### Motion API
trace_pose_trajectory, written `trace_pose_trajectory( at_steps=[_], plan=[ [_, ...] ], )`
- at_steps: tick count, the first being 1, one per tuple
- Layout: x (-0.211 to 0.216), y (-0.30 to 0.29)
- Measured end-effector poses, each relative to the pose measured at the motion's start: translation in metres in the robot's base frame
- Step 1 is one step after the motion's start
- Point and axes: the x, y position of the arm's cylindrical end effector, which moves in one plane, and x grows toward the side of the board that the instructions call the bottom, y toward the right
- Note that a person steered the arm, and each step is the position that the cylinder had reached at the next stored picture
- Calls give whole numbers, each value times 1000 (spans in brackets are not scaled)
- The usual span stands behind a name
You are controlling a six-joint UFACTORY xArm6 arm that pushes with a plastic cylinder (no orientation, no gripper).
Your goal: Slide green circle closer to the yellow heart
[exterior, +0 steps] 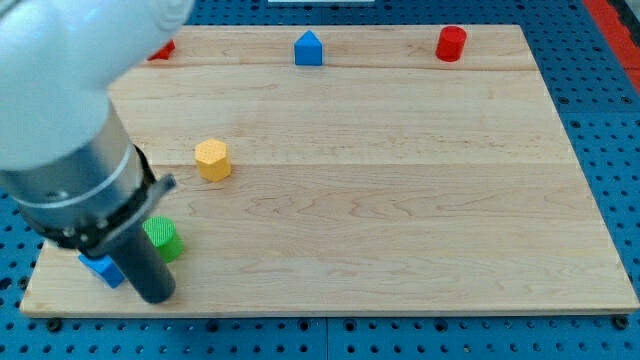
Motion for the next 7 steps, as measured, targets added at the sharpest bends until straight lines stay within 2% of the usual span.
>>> trace_pose_trajectory(
  at_steps=[1,3,6,7],
  plan=[
    [-58,1],
    [-132,-6],
    [-187,-8],
    [-192,-32]
  ],
)
